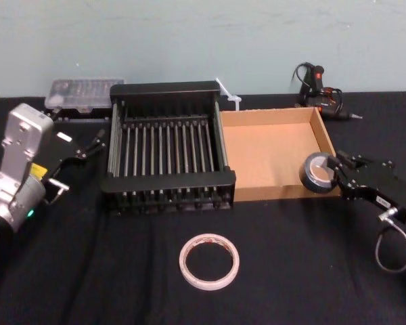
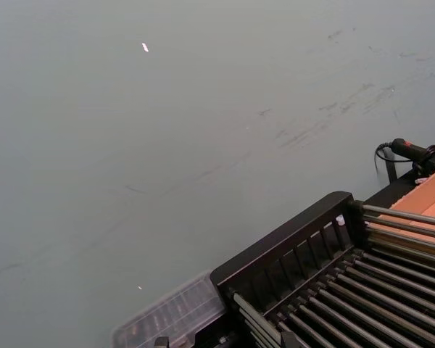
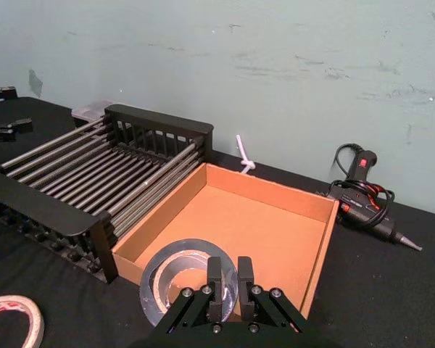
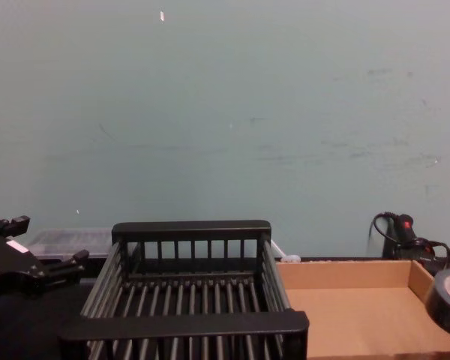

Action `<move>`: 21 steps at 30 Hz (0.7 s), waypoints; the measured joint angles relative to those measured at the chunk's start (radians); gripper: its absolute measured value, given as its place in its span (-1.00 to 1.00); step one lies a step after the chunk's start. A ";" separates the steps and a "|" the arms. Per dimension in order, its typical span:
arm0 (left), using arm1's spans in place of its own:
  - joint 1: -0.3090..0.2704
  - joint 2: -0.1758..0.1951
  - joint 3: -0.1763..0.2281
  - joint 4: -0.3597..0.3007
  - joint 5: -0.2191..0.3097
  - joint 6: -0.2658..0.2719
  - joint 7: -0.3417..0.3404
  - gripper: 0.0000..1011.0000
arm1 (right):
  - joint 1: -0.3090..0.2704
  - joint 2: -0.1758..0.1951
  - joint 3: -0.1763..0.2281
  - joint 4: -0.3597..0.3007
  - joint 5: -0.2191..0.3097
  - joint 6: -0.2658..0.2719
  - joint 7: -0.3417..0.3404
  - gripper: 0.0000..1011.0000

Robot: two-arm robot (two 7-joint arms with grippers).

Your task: Pick up the white tape and place it into the black box , Pick up the silver tape and place it into the brown box.

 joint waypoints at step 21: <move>0.000 0.000 0.000 0.000 0.000 0.000 0.000 0.98 | 0.158 -0.071 -0.069 0.152 -0.071 0.029 -0.024 -0.73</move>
